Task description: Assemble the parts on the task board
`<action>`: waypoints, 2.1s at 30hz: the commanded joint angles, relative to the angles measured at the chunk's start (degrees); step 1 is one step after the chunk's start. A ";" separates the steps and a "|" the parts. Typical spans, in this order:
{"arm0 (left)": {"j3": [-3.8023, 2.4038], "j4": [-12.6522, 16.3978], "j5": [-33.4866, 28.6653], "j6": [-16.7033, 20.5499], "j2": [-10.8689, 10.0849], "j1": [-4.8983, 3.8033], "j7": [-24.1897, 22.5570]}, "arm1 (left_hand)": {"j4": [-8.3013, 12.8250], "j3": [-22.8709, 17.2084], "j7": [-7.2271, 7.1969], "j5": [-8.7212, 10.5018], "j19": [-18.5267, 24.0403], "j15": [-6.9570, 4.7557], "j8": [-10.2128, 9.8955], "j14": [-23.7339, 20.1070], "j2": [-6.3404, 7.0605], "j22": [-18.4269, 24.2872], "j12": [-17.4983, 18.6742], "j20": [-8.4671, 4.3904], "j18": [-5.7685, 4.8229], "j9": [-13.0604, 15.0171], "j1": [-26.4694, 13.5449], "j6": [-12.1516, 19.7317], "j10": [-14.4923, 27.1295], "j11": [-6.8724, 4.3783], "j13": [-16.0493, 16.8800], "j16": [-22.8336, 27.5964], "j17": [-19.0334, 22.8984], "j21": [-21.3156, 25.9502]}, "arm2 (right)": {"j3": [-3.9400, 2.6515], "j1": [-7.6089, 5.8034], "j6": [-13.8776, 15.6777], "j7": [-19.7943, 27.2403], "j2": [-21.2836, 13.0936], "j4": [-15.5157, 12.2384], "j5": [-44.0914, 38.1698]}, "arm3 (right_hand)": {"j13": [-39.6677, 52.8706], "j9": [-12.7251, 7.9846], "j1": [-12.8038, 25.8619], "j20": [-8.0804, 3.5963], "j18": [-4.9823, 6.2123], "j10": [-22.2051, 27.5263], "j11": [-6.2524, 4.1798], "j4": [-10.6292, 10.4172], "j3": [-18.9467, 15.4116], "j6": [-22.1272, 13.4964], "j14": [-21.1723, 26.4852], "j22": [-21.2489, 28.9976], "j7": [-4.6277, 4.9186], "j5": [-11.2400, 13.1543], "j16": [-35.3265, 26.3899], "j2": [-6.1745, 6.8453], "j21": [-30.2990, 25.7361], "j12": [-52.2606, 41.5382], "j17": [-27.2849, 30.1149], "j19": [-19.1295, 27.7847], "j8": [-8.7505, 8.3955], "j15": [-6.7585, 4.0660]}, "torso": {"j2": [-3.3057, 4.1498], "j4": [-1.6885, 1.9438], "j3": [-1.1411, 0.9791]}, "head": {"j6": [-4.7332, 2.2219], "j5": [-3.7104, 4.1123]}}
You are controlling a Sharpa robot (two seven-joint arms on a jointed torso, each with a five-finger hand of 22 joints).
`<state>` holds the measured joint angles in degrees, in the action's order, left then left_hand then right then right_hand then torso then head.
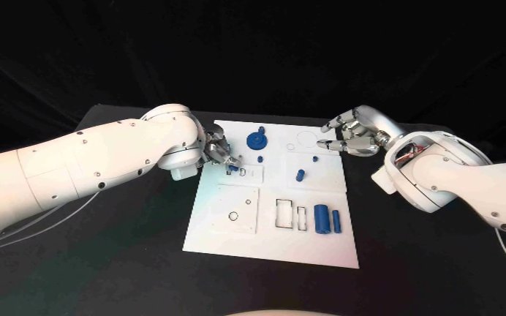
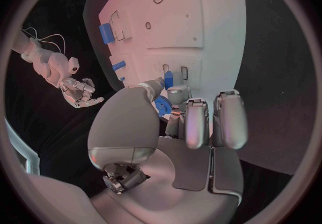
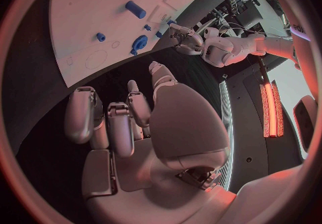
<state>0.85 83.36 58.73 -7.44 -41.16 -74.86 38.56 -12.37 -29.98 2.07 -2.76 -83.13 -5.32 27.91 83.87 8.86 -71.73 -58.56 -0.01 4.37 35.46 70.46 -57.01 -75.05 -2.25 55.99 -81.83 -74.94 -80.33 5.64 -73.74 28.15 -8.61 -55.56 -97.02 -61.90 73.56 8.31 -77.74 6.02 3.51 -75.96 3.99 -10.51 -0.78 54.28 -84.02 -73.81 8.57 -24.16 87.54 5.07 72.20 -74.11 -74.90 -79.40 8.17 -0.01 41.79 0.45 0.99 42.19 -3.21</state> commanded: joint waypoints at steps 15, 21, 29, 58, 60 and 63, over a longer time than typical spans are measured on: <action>-0.01 -1.85 -0.03 -0.90 2.24 0.40 -0.65 | 7.36 -7.52 -0.28 -0.21 -0.18 -0.21 0.30 3.63 -0.40 0.03 0.02 0.05 -0.75 0.12 -0.55 -0.29 -0.40 0.01 -0.01 0.26 -6.51 -0.20 | 0.00 0.05 -0.81 0.11 0.05 -0.06 -0.14 | -0.07 -0.09 0.07 -0.40 1.07 -0.11 -0.25 -0.05 -0.31 0.38 -4.57 0.05 -0.02 -0.20 -0.27 -0.26 -0.30 -0.21 -9.45 0.01 0.23 -0.45 | 0.03 0.05 0.03 | 0.35 0.19; -0.01 -2.44 0.86 -1.15 3.07 0.80 -0.77 | 7.36 -7.52 -0.28 -0.21 -0.18 -0.21 0.30 3.63 -0.40 0.03 0.02 0.05 -0.75 0.12 -0.55 -0.29 -0.40 0.01 -0.01 0.26 -6.51 -0.20 | 0.00 0.05 -0.83 0.14 0.12 -0.03 -0.14 | -0.07 -0.09 0.07 -0.40 1.07 -0.11 -0.25 -0.05 -0.31 0.38 -4.57 0.05 -0.02 -0.20 -0.27 -0.26 -0.30 -0.21 -9.45 0.01 0.23 -0.45 | 0.06 -0.03 0.07 | 0.36 0.24; 0.00 -2.74 1.68 -1.34 3.48 1.07 -0.77 | 7.44 -7.54 -0.30 -0.21 -0.20 -0.22 0.31 3.63 -0.36 -0.02 -0.07 0.05 -0.76 0.13 -0.54 -0.29 -0.45 0.00 0.09 0.26 -6.50 -0.23 | 0.00 0.06 -0.86 0.14 0.12 -0.01 -0.11 | -0.07 -0.09 0.07 -0.40 1.07 -0.11 -0.25 -0.05 -0.31 0.38 -4.57 0.05 -0.02 -0.20 -0.27 -0.26 -0.30 -0.21 -9.45 0.01 0.23 -0.45 | -0.01 0.07 0.03 | 0.51 0.44; 0.00 -2.51 2.29 -3.43 3.57 1.12 -0.72 | 8.13 -7.64 -0.42 -0.20 -0.27 -0.30 0.36 3.63 0.05 -0.22 -0.19 0.05 -0.80 0.23 -0.43 -0.36 -0.62 -0.11 0.19 0.28 -6.51 -0.34 | 0.00 0.09 -0.93 0.16 0.25 0.10 -0.02 | -0.08 -0.12 0.20 -0.40 1.05 -0.14 -0.26 -0.20 -0.43 0.38 -4.57 -0.01 -0.03 -0.29 -0.28 -0.26 -0.27 -0.23 -9.44 -0.05 0.28 -0.45 | 0.02 0.06 0.01 | 0.67 0.41; 0.00 -2.56 2.29 -3.46 3.64 1.12 -0.68 | 8.13 -7.64 -0.41 -0.20 -0.27 -0.30 0.36 3.63 0.05 -0.21 -0.21 0.05 -0.80 0.24 -0.45 -0.37 -0.63 -0.10 0.21 0.28 -6.51 -0.34 | 0.00 0.09 -0.93 0.16 0.25 0.09 -0.02 | -0.11 -0.12 0.22 -0.40 1.07 -0.12 -0.26 -0.22 -0.44 0.38 -4.55 0.04 -0.03 -0.30 -0.32 -0.28 -0.34 -0.21 -9.37 -0.02 0.28 -0.45 | 0.00 0.05 0.01 | 0.70 0.38; 0.00 -2.65 2.28 -3.87 3.77 1.12 -0.63 | 8.10 -7.60 -0.39 -0.20 -0.29 -0.30 0.38 3.63 0.06 -0.28 -0.23 0.05 -0.81 0.25 -0.60 -0.42 -0.66 -0.09 0.23 0.28 -6.52 -0.37 | 0.00 0.10 -0.95 0.15 0.24 0.07 -0.01 | -0.11 -0.12 0.22 -0.40 1.07 -0.12 -0.26 -0.22 -0.44 0.38 -4.55 0.04 -0.03 -0.30 -0.32 -0.28 -0.34 -0.21 -9.37 -0.02 0.28 -0.45 | 0.00 0.06 -0.01 | 0.74 0.37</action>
<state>0.83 80.61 60.98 -9.69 -37.59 -73.79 38.24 -11.27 -30.76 2.05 -2.74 -83.12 -5.32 27.89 83.87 8.91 -71.93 -58.56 -0.01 4.41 35.60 69.76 -57.46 -75.47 -2.27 56.18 -81.83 -74.90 -80.32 5.65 -73.69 27.90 -8.60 -55.36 -96.92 -61.77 73.50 8.25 -77.74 6.02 3.50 -75.96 3.99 -10.75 -1.02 54.28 -84.02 -73.81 8.57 -24.16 87.54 5.07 72.20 -74.11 -74.92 -79.40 8.17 -0.01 41.80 0.51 0.99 42.89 -2.83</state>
